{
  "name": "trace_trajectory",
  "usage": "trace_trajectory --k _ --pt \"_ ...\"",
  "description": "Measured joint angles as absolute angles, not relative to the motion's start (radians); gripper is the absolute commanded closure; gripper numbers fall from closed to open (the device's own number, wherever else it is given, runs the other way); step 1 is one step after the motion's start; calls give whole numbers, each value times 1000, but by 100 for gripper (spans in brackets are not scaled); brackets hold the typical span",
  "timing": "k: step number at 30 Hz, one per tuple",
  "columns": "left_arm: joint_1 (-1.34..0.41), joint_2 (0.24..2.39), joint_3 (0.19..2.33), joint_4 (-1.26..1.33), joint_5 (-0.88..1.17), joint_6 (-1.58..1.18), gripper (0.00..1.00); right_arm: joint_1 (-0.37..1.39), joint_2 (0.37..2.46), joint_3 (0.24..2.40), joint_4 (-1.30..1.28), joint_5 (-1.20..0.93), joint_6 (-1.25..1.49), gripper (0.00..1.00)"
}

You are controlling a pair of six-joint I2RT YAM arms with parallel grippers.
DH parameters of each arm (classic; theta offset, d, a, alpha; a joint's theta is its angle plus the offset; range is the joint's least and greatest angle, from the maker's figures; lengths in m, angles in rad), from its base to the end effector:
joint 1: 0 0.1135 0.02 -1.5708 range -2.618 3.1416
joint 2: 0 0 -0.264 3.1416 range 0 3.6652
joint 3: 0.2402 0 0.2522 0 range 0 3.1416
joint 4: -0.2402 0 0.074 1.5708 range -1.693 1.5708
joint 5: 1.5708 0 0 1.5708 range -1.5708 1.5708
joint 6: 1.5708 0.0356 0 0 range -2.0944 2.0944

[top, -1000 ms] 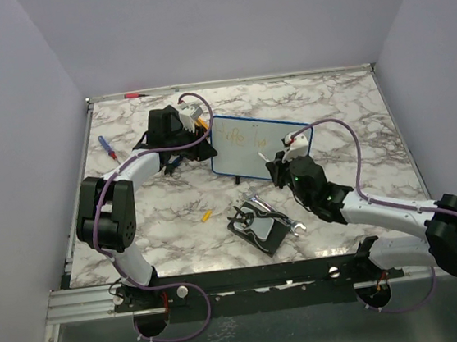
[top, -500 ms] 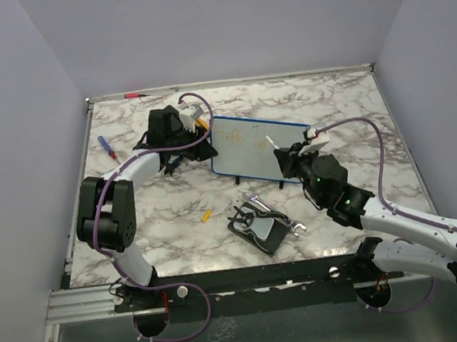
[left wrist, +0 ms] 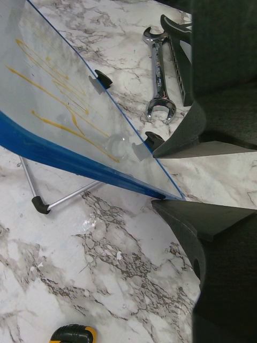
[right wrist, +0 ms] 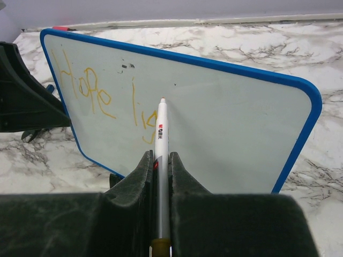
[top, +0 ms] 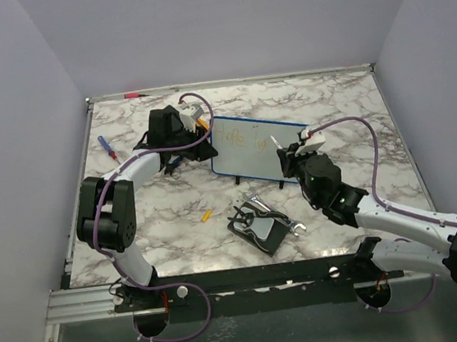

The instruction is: Write a sentence on the whiteboard

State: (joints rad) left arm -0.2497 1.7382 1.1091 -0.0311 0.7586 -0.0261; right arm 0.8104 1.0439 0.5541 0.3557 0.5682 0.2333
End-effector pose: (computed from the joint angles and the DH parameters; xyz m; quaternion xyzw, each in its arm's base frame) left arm 0.3585 -0.1167 0.2170 0.2549 0.8109 -0.3855 0.3589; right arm 0.1756 0.1569 0.2655 -0.0288 0.7453 0.1320 0.6529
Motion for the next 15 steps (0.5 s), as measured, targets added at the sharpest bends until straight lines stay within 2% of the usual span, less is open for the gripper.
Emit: trace_trajectory --k 15 --pt "-250 1738 1109 -31 757 -26 63 810 1084 554 400 587 208 100"
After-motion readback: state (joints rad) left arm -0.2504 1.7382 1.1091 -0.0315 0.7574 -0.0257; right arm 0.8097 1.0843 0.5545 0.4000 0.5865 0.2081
